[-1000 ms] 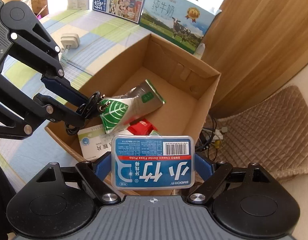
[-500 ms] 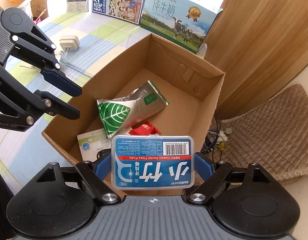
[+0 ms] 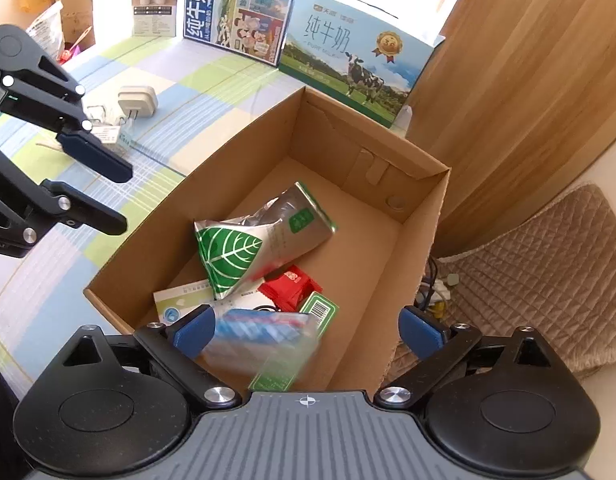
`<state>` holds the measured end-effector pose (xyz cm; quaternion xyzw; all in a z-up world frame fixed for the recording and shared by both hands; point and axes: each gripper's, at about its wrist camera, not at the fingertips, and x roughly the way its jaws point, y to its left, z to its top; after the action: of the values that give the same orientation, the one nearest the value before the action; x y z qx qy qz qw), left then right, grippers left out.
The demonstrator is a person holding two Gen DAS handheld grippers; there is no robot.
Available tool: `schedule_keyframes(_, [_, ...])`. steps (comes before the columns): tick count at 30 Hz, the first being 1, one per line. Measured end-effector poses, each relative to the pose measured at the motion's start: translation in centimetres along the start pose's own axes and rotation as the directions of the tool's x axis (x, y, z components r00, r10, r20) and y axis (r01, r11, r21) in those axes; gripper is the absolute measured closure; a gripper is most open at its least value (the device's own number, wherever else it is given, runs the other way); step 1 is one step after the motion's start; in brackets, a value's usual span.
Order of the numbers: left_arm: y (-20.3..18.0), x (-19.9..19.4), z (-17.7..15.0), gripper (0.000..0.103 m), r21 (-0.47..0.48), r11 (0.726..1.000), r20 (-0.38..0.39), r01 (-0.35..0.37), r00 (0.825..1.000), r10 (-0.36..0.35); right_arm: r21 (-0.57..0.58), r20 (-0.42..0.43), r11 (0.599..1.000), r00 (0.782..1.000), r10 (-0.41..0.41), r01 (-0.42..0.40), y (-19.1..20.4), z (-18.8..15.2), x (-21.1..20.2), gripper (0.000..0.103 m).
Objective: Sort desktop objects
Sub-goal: 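Open both tools to drop the cable and floss box into the box, then move both tools back toward the white boxed item and charger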
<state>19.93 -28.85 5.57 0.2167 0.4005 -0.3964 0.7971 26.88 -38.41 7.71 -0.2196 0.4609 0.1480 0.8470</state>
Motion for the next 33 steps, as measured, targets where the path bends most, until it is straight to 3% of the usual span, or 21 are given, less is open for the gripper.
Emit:
schedule_keyframes(8, [0.3, -0.8, -1.1, 0.063, -0.005, 1.000, 0.001, -0.028, 1.000, 0.028, -0.012, -0.012, 1.000, 1.000, -0.010, 0.010, 0.6, -0.4, -0.5, 0.005])
schedule_keyframes(16, [0.6, -2.3, -2.2, 0.042, -0.008, 0.999, 0.016, -0.054, 0.998, 0.054, -0.038, 0.002, 0.999, 1.000, -0.025, 0.025, 1.9, -0.2, -1.8, 0.004])
schedule_keyframes(24, [1.2, -4.0, -3.8, 0.034, -0.025, 0.995, 0.014, -0.097, 0.995, 0.097, -0.063, 0.016, 0.998, 1.000, -0.025, 0.026, 3.4, 0.1, -2.8, 0.002])
schedule_keyframes(33, [2.6, -6.2, -5.9, 0.014, -0.043, 0.988, 0.010, -0.148, 0.989, 0.148, -0.079, 0.031, 0.997, 1.000, -0.001, 0.004, 5.7, 0.5, -3.4, 0.002])
